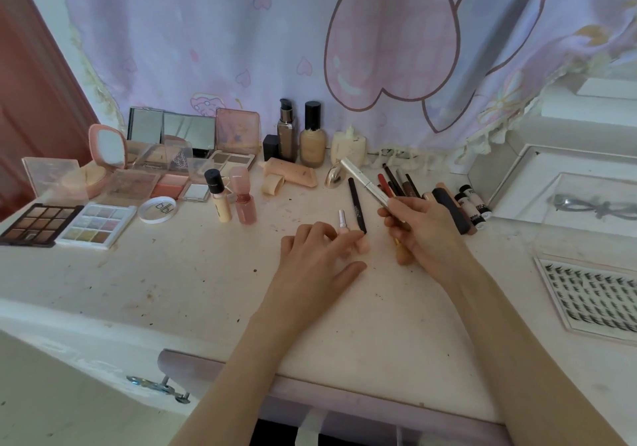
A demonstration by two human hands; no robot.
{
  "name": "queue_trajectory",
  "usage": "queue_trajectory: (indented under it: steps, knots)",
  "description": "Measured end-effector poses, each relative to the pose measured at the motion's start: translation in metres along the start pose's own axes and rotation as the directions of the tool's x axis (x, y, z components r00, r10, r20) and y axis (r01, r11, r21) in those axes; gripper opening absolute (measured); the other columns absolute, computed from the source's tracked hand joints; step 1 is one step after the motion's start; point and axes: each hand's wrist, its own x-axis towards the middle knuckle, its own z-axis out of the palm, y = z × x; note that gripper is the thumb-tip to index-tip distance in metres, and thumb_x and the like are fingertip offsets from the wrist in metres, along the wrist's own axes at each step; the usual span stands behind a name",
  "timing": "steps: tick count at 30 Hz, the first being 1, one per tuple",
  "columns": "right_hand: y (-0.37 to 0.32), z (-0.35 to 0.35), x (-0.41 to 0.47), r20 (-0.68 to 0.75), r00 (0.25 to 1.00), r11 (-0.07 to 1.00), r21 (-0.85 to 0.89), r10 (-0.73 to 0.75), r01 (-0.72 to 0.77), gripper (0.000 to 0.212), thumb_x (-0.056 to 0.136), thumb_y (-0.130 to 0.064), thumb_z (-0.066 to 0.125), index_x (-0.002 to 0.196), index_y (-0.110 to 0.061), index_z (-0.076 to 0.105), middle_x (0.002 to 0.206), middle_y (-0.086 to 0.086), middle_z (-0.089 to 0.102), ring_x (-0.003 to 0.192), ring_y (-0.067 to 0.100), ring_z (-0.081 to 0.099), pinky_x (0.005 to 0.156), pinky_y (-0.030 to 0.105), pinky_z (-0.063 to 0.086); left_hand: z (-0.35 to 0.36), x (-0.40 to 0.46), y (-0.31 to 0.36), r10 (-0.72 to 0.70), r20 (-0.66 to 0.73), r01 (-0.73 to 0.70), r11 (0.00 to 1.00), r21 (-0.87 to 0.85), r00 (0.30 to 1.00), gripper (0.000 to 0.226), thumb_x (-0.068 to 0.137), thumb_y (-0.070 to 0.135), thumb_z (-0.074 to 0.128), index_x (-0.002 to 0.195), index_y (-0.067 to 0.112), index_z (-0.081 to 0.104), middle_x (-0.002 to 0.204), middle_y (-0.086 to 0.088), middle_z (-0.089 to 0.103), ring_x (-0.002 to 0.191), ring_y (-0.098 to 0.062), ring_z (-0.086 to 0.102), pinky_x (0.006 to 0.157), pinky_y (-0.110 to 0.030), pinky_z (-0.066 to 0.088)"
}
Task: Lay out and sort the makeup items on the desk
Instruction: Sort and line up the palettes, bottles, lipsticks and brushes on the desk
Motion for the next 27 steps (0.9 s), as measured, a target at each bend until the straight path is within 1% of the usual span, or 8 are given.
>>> queue_trajectory:
  steps: [3,5,11,15,19,21,24,27]
  knots:
    - [0.0,-0.003,-0.001,-0.016,0.999,0.993,0.114,-0.027,0.029,0.011,0.094,-0.004,0.05,0.089,-0.002,0.06,0.073,0.009,0.061,0.055,0.009,0.051,0.044,0.015,0.039,0.002,0.001,0.0,0.019,0.041,-0.022,0.996,0.083,0.999,0.059,0.081,0.065,0.013,0.132,0.047,0.038,0.122,0.006,0.041,0.115,-0.017,0.035,0.095,-0.031,0.023]
    - [0.001,-0.005,0.0,-0.007,1.0,0.982,0.187,-0.007,0.008,0.013,0.095,-0.005,0.049,0.089,-0.001,0.06,0.072,0.009,0.061,0.053,0.008,0.051,0.044,0.014,0.039,0.004,0.003,-0.001,0.032,0.049,-0.037,0.993,0.114,0.998,0.062,0.079,0.065,0.009,0.132,0.047,0.036,0.123,0.005,0.041,0.115,-0.018,0.034,0.095,-0.033,0.024]
    - [0.002,-0.005,-0.003,0.045,0.999,0.965,0.261,0.027,-0.038,0.017,0.095,-0.006,0.047,0.088,-0.001,0.062,0.071,0.008,0.061,0.054,0.01,0.049,0.043,0.015,0.037,0.005,0.003,-0.002,0.041,0.047,-0.046,0.993,0.108,0.998,0.056,0.082,0.062,0.016,0.129,0.043,0.04,0.122,0.008,0.044,0.116,-0.017,0.035,0.093,-0.032,0.024]
    - [0.006,-0.007,-0.003,0.094,0.995,0.988,0.145,0.04,-0.053,0.039,0.096,-0.014,0.048,0.066,-0.011,0.074,0.073,0.009,0.056,0.057,0.013,0.043,0.052,0.025,0.028,0.006,0.003,-0.003,0.052,0.059,-0.057,0.994,0.098,0.997,0.055,0.084,0.061,0.02,0.131,0.041,0.042,0.125,0.01,0.046,0.118,-0.017,0.036,0.093,-0.031,0.023]
    - [0.006,-0.008,-0.005,0.134,0.991,0.994,0.1,0.027,-0.041,0.04,0.096,-0.015,0.047,0.066,-0.013,0.074,0.072,0.008,0.055,0.058,0.015,0.04,0.054,0.029,0.021,0.005,0.003,-0.003,0.067,0.067,-0.073,0.993,0.092,0.996,0.055,0.084,0.062,0.021,0.131,0.041,0.042,0.127,0.011,0.046,0.119,-0.016,0.034,0.094,-0.031,0.022]
    - [0.004,-0.008,-0.007,0.148,0.989,0.997,0.066,0.023,-0.033,0.04,0.096,-0.015,0.047,0.066,-0.014,0.073,0.068,0.008,0.055,0.052,0.013,0.038,0.052,0.029,0.019,0.004,0.003,-0.003,0.071,0.063,-0.076,0.994,0.076,0.995,0.051,0.086,0.058,0.025,0.133,0.042,0.04,0.131,0.009,0.044,0.122,-0.016,0.031,0.096,-0.03,0.022]
    - [0.0,-0.007,-0.011,0.159,0.987,0.998,-0.051,0.038,-0.031,0.027,0.096,-0.013,0.042,0.078,-0.007,0.062,0.048,-0.002,0.05,0.038,0.011,0.032,0.048,0.028,0.018,-0.003,0.008,-0.002,0.063,-0.073,-0.063,0.998,-0.004,0.995,0.05,0.09,0.05,0.029,0.138,0.037,0.035,0.137,0.003,0.038,0.124,-0.019,0.032,0.095,-0.031,0.024]
    - [-0.002,-0.005,-0.01,0.205,0.977,0.995,-0.088,0.064,-0.047,0.024,0.094,-0.011,0.037,0.081,-0.006,0.058,0.046,-0.004,0.045,0.035,0.009,0.028,0.043,0.024,0.02,-0.019,0.024,-0.004,0.055,-0.243,-0.082,0.992,-0.099,0.968,0.052,0.092,0.034,0.045,0.141,0.027,0.03,0.14,-0.004,0.035,0.124,-0.023,0.034,0.098,-0.035,0.029]
